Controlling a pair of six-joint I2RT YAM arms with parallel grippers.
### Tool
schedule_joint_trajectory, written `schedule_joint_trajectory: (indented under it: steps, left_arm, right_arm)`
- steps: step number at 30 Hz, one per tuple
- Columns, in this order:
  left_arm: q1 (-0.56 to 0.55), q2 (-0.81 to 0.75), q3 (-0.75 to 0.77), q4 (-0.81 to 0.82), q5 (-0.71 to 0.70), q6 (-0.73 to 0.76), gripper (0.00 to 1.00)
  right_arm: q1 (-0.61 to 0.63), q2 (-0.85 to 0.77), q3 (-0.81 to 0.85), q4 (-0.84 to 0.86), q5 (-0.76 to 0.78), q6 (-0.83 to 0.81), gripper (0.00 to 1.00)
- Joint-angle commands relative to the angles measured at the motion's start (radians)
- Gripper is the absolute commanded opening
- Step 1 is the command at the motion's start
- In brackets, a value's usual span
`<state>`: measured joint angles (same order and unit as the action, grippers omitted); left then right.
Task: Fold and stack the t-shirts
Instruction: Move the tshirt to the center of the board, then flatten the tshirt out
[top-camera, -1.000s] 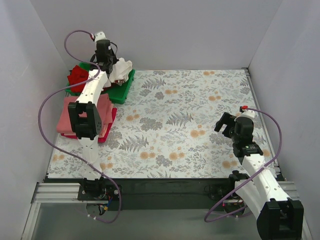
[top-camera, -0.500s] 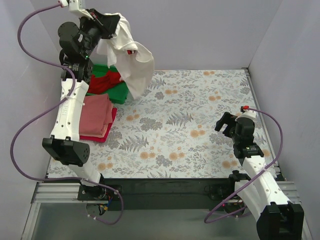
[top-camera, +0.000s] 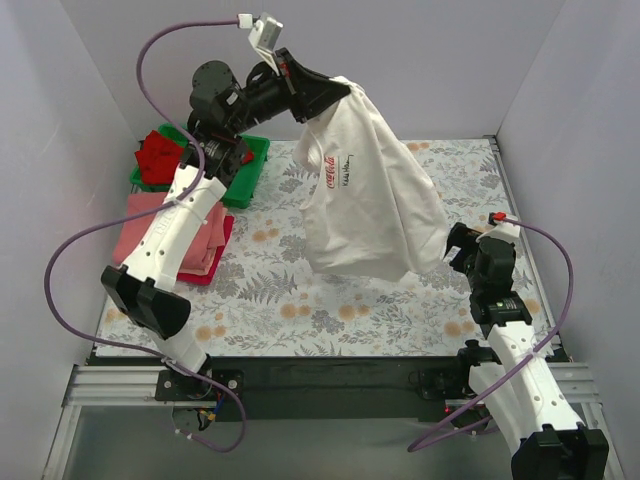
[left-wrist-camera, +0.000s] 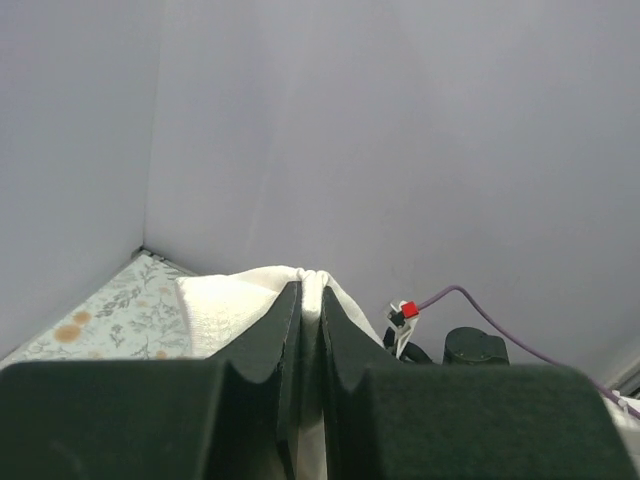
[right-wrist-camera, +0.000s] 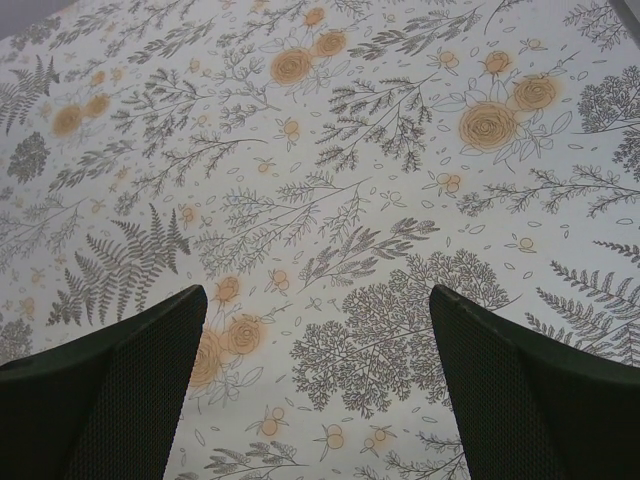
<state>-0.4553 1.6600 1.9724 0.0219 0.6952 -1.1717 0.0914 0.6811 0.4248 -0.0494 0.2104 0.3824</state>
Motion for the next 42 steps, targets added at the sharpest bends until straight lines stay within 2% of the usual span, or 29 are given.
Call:
schedule_joint_trajectory:
  steps: [1, 5, 6, 9, 11, 12, 13, 14, 15, 16, 19, 23, 25, 27, 29, 30, 31, 33, 34, 39, 42]
  left_arm:
    - [-0.020, 0.053, 0.048, 0.038, -0.032, -0.046, 0.00]
    - [-0.022, 0.102, 0.008, -0.016, -0.192, -0.025, 0.00]
    - [-0.022, 0.112, -0.021, -0.051, -0.297, 0.001, 0.00]
    - [-0.019, 0.139, -0.102, -0.092, -0.471, 0.035, 0.00]
    - [-0.013, 0.162, -0.191, -0.129, -0.667, 0.055, 0.00]
    - [-0.005, 0.194, -0.232, -0.144, -0.763, 0.064, 0.17]
    - [-0.005, 0.228, -0.250, -0.175, -0.816, 0.073, 0.59]
    - [-0.003, 0.248, -0.262, -0.210, -0.895, 0.090, 0.84]
    - [-0.003, 0.263, -0.264, -0.229, -0.942, 0.098, 0.90]
    - [-0.002, 0.282, -0.267, -0.264, -1.011, 0.093, 0.90]
    - [0.001, 0.251, -0.342, -0.274, -1.085, 0.087, 0.91]
    - [0.003, 0.166, -0.550, -0.277, -1.134, 0.041, 0.92]
    - [0.004, 0.109, -0.662, -0.283, -1.143, -0.025, 0.93]
    - [0.007, 0.016, -0.757, -0.281, -1.120, -0.063, 0.93]
    - [0.009, -0.053, -0.835, -0.274, -1.097, -0.092, 0.93]
    - [0.009, -0.054, -0.859, -0.269, -1.087, -0.100, 0.93]
    - [0.009, -0.093, -0.883, -0.264, -1.076, -0.103, 0.93]
    - [0.012, -0.129, -0.940, -0.260, -1.068, -0.120, 0.93]
    - [0.015, -0.155, -0.954, -0.258, -1.070, -0.126, 0.94]
    - [0.033, -0.219, -1.029, -0.247, -1.031, -0.151, 0.94]
    - [0.044, -0.249, -1.064, -0.235, -1.025, -0.160, 0.94]
  right_arm:
    - [-0.005, -0.014, 0.014, 0.033, 0.032, -0.028, 0.98]
    - [-0.007, -0.015, 0.017, 0.022, 0.043, -0.034, 0.98]
    - [-0.005, -0.015, 0.017, 0.019, 0.041, -0.036, 0.98]
    - [-0.005, -0.006, 0.020, 0.016, 0.035, -0.042, 0.98]
    - [-0.005, 0.006, 0.026, 0.006, 0.027, -0.049, 0.98]
    - [-0.005, 0.018, 0.034, -0.003, 0.017, -0.051, 0.98]
    - [-0.005, 0.026, 0.040, -0.007, 0.006, -0.054, 0.98]
    - [-0.007, 0.046, 0.048, -0.013, -0.003, -0.056, 0.98]
    - [-0.005, 0.055, 0.054, -0.017, -0.034, -0.062, 0.98]
    - [-0.005, 0.078, 0.064, -0.020, -0.052, -0.066, 0.98]
    - [-0.004, 0.149, 0.104, -0.052, -0.147, -0.068, 0.96]
    - [0.039, 0.262, 0.161, -0.102, -0.270, -0.102, 0.98]
    - [0.125, 0.274, 0.169, -0.099, -0.260, -0.141, 0.98]
    - [0.313, 0.299, 0.199, -0.104, -0.229, -0.210, 0.98]
    - [0.448, 0.340, 0.224, -0.101, -0.235, -0.252, 0.98]
    - [0.449, 0.360, 0.224, -0.096, -0.235, -0.263, 0.98]
    - [0.526, 0.383, 0.247, -0.095, -0.239, -0.273, 0.98]
    - [0.596, 0.472, 0.275, -0.095, -0.215, -0.283, 0.98]
    - [0.658, 0.506, 0.290, -0.096, -0.165, -0.287, 0.98]
    - [0.764, 0.744, 0.422, -0.158, -0.056, -0.283, 0.92]
    - [0.774, 0.834, 0.471, -0.193, -0.029, -0.263, 0.86]
